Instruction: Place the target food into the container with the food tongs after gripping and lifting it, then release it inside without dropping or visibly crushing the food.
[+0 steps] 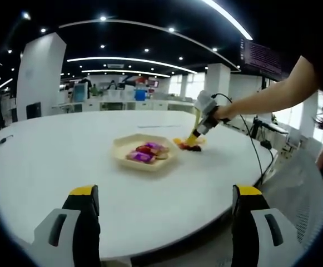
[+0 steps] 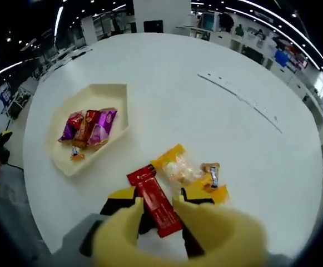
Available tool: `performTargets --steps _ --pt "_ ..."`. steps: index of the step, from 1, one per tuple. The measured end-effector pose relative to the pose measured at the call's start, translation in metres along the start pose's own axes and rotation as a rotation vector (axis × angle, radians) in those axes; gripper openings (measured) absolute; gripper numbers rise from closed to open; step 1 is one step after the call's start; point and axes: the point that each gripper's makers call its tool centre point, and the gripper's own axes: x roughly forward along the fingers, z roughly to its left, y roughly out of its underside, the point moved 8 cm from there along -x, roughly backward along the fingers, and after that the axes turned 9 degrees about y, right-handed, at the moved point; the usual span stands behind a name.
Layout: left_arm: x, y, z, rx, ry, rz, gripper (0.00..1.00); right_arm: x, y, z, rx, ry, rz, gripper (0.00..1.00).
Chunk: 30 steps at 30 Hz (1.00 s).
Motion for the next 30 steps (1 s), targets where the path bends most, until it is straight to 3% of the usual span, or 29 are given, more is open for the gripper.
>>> performTargets --steps 7,14,30 --pt "0.000 0.000 -0.001 -0.002 0.000 0.001 0.96 -0.005 -0.003 0.004 -0.010 0.050 -0.029 0.30" --pt "0.000 0.000 0.000 -0.001 -0.003 0.002 0.96 -0.004 0.010 0.015 -0.029 0.045 0.030 0.31" --pt "0.001 0.000 -0.001 0.001 -0.003 0.007 0.96 -0.007 0.010 0.012 0.002 0.073 0.020 0.26"
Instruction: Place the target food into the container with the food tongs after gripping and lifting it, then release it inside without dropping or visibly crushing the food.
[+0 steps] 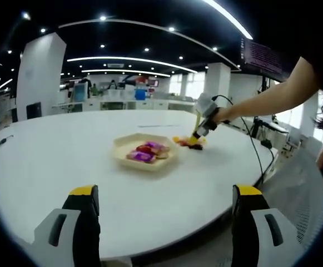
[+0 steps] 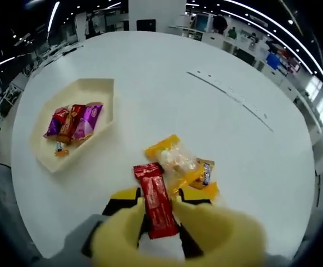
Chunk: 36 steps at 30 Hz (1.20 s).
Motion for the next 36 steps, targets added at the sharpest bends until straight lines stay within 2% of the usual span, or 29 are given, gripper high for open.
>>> performTargets --steps 13,22,36 --pt "-0.001 0.000 0.000 -0.001 0.003 0.000 0.96 0.001 -0.003 -0.002 -0.010 -0.006 0.007 0.24" --pt "0.000 0.000 0.000 0.003 0.005 0.003 0.96 -0.012 -0.017 -0.004 -0.010 -0.016 -0.016 0.24" --pt "-0.001 0.001 -0.001 0.010 0.011 -0.006 0.95 -0.032 -0.023 0.001 -0.007 -0.012 -0.034 0.24"
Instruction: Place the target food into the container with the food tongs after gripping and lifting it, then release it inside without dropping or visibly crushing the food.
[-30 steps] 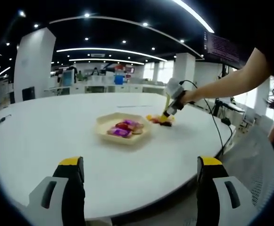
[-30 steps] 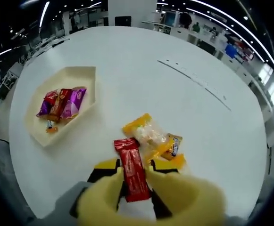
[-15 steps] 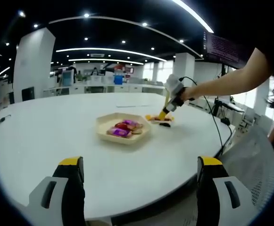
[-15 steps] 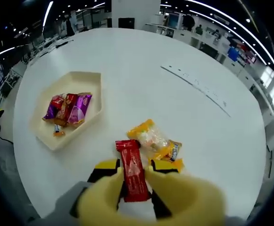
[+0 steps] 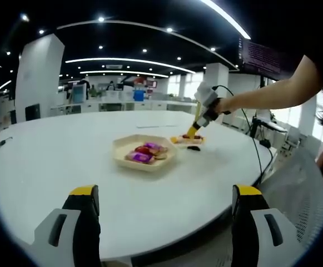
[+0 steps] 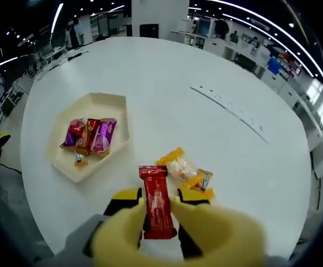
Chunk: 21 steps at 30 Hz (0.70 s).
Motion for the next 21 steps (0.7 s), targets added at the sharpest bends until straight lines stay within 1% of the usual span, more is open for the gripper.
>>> performTargets --steps 5,13,21 --pt "-0.001 0.000 -0.001 0.003 0.003 -0.002 0.96 -0.009 -0.003 0.002 0.007 0.005 -0.003 0.24" --pt "-0.001 0.000 -0.002 0.005 0.012 -0.005 0.96 -0.028 -0.014 0.002 0.015 0.016 -0.035 0.24" --pt "-0.002 -0.001 -0.002 0.012 0.010 -0.015 0.97 -0.038 -0.021 0.006 0.016 0.017 -0.054 0.24"
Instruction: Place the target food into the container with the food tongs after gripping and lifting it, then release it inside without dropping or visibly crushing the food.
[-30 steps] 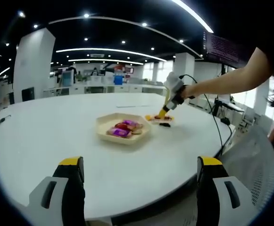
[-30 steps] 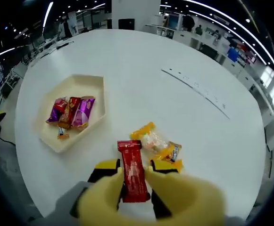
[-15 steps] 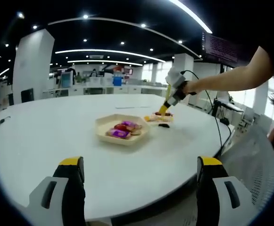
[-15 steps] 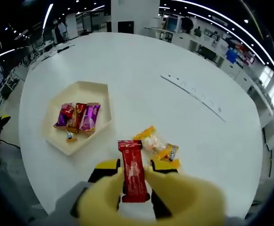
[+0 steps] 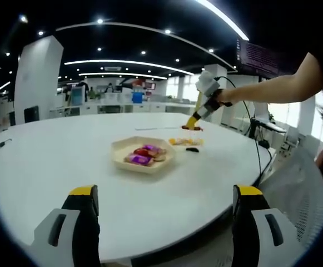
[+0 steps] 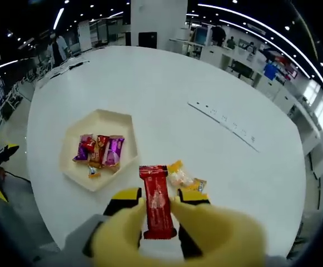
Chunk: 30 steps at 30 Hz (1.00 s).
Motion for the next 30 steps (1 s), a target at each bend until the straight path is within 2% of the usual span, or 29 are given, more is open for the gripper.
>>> performTargets --steps 13,18,30 --pt "-0.002 0.000 -0.001 0.000 -0.001 -0.008 0.96 -0.009 -0.009 0.008 -0.003 0.004 -0.014 0.24" --pt "-0.003 0.000 -0.001 -0.001 0.000 -0.011 0.96 -0.011 -0.019 0.016 -0.013 -0.004 -0.024 0.24" --pt "-0.004 -0.001 -0.002 -0.005 0.006 -0.017 0.96 0.003 -0.047 0.032 -0.055 -0.045 -0.043 0.24"
